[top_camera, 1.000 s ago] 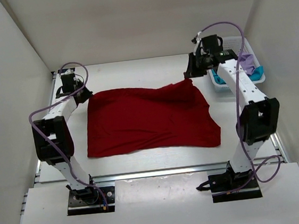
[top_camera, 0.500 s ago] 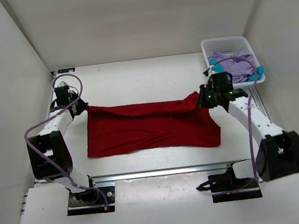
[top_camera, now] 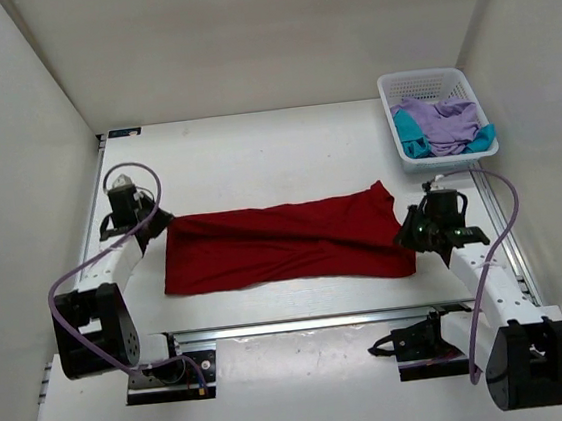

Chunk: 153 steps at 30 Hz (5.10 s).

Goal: Fold and stack the t-shirts
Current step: Fold the other side of the tshirt into a rectangle

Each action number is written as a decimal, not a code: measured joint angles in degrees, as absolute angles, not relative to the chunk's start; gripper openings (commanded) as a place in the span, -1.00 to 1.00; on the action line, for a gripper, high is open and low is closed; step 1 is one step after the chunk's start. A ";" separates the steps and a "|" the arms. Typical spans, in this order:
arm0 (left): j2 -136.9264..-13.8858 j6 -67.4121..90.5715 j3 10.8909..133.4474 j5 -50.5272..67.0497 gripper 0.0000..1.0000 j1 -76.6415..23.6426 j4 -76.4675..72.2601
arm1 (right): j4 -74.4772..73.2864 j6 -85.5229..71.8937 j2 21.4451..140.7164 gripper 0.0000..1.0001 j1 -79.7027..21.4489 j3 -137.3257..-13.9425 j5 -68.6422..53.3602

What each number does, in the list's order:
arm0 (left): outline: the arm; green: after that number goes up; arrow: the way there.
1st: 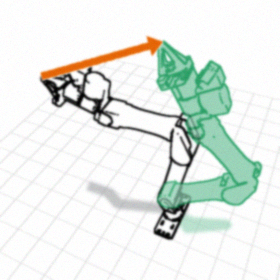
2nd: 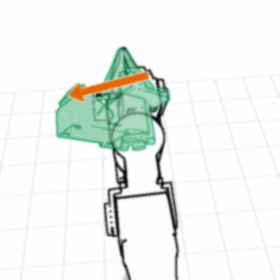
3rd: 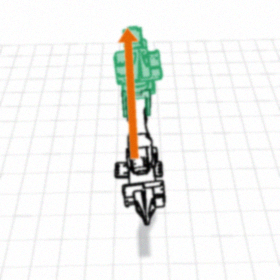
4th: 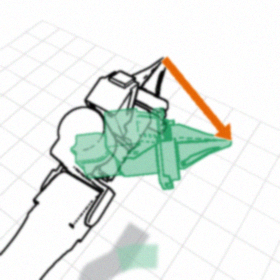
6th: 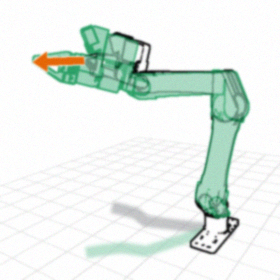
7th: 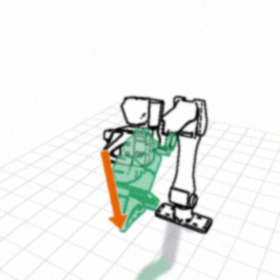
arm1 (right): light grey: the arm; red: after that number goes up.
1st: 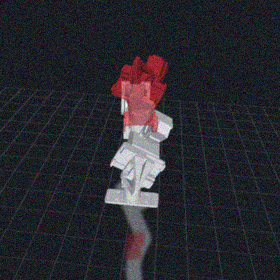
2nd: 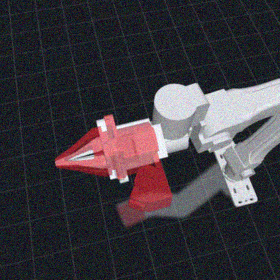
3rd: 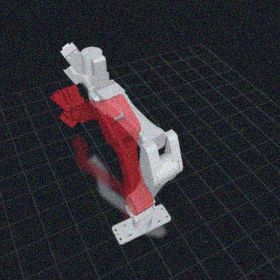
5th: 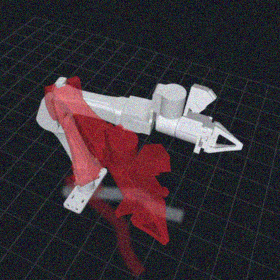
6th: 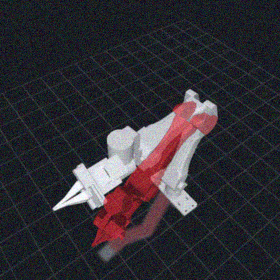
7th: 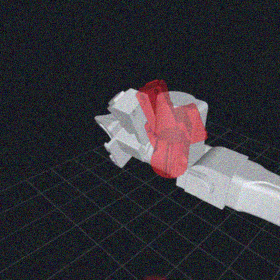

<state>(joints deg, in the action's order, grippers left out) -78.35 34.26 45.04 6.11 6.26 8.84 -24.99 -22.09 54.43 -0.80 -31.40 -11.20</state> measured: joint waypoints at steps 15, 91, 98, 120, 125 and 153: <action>-67.85 41.63 36.01 -1.61 -0.45 6.68 8.40 | -25.39 -29.30 47.48 -0.51 -2.96 -24.71 -9.58; -78.72 46.41 32.10 5.32 -0.43 -23.70 -12.43 | 0.40 -20.56 86.43 -0.88 -25.93 -41.21 -7.31; -78.94 46.54 32.10 5.50 -0.43 -23.86 -12.53 | -4.54 -24.49 79.05 -0.99 -31.40 -39.68 0.03; -78.87 46.85 34.02 6.24 -0.38 -24.14 -12.47 | -12.86 -38.81 64.29 -0.61 -38.68 -32.40 -2.39; -81.38 47.29 36.69 6.61 -0.36 -24.45 -13.65 | -10.85 -34.50 61.36 -0.92 -22.98 -32.40 -5.61; -104.57 58.94 39.68 23.40 -0.43 -1.15 -24.43 | 16.21 -31.66 88.62 -0.99 3.27 -35.22 -13.10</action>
<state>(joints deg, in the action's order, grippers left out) -104.57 58.94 39.68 23.40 -1.15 -24.43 16.21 -31.66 88.62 3.27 -35.22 -13.10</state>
